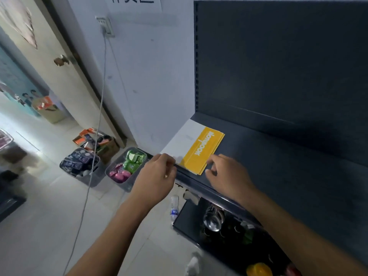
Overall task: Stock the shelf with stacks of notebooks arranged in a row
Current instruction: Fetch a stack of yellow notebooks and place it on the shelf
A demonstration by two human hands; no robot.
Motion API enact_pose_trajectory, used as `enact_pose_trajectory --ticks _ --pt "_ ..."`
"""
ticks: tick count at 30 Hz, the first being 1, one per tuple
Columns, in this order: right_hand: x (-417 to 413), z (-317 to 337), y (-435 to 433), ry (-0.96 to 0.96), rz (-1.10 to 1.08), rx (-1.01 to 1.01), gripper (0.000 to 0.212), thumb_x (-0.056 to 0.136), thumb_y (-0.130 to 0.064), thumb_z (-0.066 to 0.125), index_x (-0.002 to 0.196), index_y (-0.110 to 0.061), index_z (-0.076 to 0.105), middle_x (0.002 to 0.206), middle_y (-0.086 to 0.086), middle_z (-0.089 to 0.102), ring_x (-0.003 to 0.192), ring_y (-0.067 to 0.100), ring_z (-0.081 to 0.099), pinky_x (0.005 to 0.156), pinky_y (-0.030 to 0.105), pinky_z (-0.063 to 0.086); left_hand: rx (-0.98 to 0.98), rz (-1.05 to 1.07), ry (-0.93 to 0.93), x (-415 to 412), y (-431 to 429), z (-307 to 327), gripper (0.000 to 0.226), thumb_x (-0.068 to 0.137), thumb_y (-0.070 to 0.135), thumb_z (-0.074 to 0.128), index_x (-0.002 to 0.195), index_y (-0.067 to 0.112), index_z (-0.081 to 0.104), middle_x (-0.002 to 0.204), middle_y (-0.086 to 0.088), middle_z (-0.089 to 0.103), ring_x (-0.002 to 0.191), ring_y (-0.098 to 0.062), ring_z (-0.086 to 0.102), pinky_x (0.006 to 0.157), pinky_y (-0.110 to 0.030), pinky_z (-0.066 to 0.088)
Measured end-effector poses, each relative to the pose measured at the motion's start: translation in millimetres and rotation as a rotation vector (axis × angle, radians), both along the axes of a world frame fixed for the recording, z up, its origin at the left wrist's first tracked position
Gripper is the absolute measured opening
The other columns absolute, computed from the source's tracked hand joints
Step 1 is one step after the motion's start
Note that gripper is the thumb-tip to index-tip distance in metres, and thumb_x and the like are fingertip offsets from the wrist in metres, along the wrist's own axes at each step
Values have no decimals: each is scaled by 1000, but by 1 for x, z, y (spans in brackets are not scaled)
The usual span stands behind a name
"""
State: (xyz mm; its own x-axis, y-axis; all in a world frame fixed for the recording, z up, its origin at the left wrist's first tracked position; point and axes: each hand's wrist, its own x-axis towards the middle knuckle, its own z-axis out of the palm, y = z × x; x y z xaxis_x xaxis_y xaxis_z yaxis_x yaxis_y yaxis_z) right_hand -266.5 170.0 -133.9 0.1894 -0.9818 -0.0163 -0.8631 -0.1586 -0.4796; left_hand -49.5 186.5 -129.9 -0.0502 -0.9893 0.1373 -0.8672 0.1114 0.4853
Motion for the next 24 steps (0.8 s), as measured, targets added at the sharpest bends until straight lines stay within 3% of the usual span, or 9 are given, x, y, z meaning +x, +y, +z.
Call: enact_pose_trajectory --ticks 6,13,18,24 --pt "3 -11 -50 -26 -109 84 23 97 -32 53 117 -23 59 101 -11 57 99 16 61 82 40 53 -3 -53 -31 17 -79 -2 25 95 24 57 118 18 64 108 3 63 85 -10 59 75 -23 43" --pt "4 -21 -73 -34 -324 236 24 95 -38 56 106 -18 61 97 -3 60 89 17 60 81 43 55 87 -59 -95 25 -142 -13 36 96 24 54 129 10 57 121 -8 61 99 -24 63 80 -32 45" --pt "13 -27 -80 -72 -430 329 31 95 -38 57 114 -13 57 107 0 51 91 16 55 76 33 47 191 -114 -141 22 -179 -28 47 99 31 51 138 6 49 126 -14 61 113 -31 60 91 -40 46" --pt "32 -30 -88 -168 -545 383 24 95 -32 58 114 -16 58 106 -1 52 98 17 56 81 31 46 257 -217 -163 20 -200 -41 43 99 37 50 125 4 54 112 -11 64 100 -30 62 74 -33 42"
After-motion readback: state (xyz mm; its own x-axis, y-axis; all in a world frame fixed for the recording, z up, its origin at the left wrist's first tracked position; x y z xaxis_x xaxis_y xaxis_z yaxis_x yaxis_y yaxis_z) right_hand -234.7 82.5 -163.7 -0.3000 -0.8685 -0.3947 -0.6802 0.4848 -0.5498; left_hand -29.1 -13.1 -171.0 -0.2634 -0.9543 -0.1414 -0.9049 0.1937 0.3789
